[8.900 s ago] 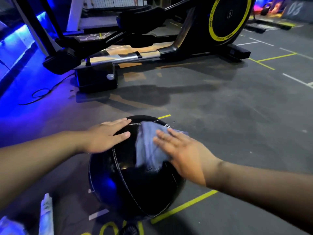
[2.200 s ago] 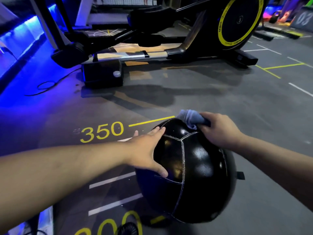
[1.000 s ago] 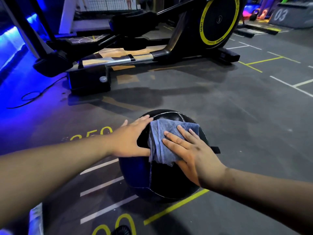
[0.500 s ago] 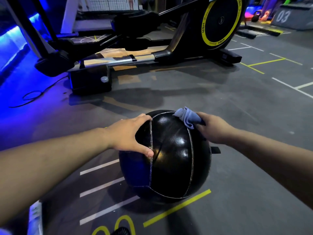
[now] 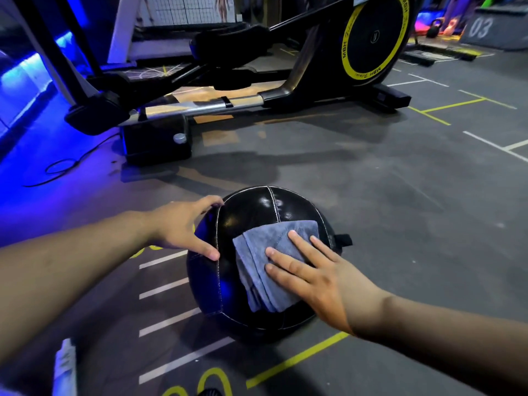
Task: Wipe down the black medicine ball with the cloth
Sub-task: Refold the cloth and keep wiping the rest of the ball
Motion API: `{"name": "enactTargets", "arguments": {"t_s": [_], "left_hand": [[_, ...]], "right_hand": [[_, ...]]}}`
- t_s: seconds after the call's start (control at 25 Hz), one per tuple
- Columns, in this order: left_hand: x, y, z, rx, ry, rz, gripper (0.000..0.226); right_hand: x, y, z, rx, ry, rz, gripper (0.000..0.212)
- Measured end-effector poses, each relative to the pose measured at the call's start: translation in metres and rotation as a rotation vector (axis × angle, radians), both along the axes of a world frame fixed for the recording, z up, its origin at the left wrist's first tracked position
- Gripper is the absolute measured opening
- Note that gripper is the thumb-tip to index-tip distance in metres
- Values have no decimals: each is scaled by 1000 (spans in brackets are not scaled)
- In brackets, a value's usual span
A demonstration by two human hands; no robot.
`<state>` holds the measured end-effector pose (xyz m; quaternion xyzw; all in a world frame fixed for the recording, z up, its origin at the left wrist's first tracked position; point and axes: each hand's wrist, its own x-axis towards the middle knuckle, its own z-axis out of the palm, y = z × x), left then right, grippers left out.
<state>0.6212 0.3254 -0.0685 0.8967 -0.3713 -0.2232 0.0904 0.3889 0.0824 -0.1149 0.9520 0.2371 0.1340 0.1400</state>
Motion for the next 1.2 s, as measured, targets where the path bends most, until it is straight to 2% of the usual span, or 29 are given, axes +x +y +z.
{"name": "enactTargets", "arguments": {"t_s": [0.04,0.12,0.24,0.32,0.4,0.52,0.6,0.76,0.84,0.96,1.0,1.04,1.16,1.2], "left_hand": [[0,1,-1,-9,11,-5,114],[-1,0,0,-18,41,-8,110],[-7,-5,4,-9,26,-10,116],[-17,-12,6,-8,-23,-29,119],[-27,-23,8,14,-102,-32,116],[-33,-32,9,52,-155,-21,119],[-32,-30,10,67,-127,-13,118],[-32,-31,14,72,-131,-10,113],[-34,-33,15,60,-130,-3,114],[-42,-38,19,50,-122,-1,114],[-47,-39,21,58,-128,-1,114],[-52,-38,22,72,-134,-3,115],[-64,-42,24,85,-175,-57,116],[-71,-46,27,42,-187,-95,112]], "right_hand": [[3,-6,3,-15,-7,13,57],[13,-20,11,36,4,-99,55],[37,-39,21,322,58,-475,53],[49,-51,28,497,167,-707,30],[49,-60,33,628,209,-796,10],[24,-55,23,683,113,-744,10],[5,-43,14,621,22,-644,17],[-25,-26,2,378,-55,-518,60],[-42,-17,1,339,57,-501,62],[-64,-7,20,390,402,-495,51],[-67,-6,35,495,539,-485,40],[-67,-7,48,689,644,-476,26],[-68,-10,76,1569,923,-554,11],[-70,-13,80,1805,989,-547,15]]}}
